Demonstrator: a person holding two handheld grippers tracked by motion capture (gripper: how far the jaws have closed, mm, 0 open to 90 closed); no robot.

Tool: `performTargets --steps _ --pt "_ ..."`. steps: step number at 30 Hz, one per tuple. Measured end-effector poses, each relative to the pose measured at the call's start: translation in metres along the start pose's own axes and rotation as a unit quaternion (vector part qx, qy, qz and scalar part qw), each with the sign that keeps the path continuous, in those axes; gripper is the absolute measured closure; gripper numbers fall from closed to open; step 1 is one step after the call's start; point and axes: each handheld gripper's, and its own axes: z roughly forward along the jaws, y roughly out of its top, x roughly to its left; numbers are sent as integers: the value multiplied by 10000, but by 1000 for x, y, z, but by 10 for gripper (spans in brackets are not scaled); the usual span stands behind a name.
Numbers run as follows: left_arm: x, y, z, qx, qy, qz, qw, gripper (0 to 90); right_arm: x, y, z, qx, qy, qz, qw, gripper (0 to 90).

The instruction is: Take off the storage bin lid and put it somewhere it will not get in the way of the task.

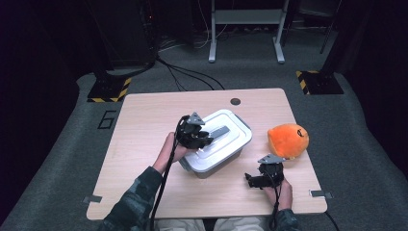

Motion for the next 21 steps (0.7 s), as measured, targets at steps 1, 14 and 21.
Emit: performTargets --steps 1,14,21 --pt "0 0 0 3 -6 7 10000 665 0 0 0 -5 -7 -2 10000 37" --pt "-1 1 1 9 -11 39 10000 665 0 0 0 -4 -6 1 10000 38" --pt "-1 1 2 18 29 50 10000 665 0 0 0 -8 -8 -15 10000 38"
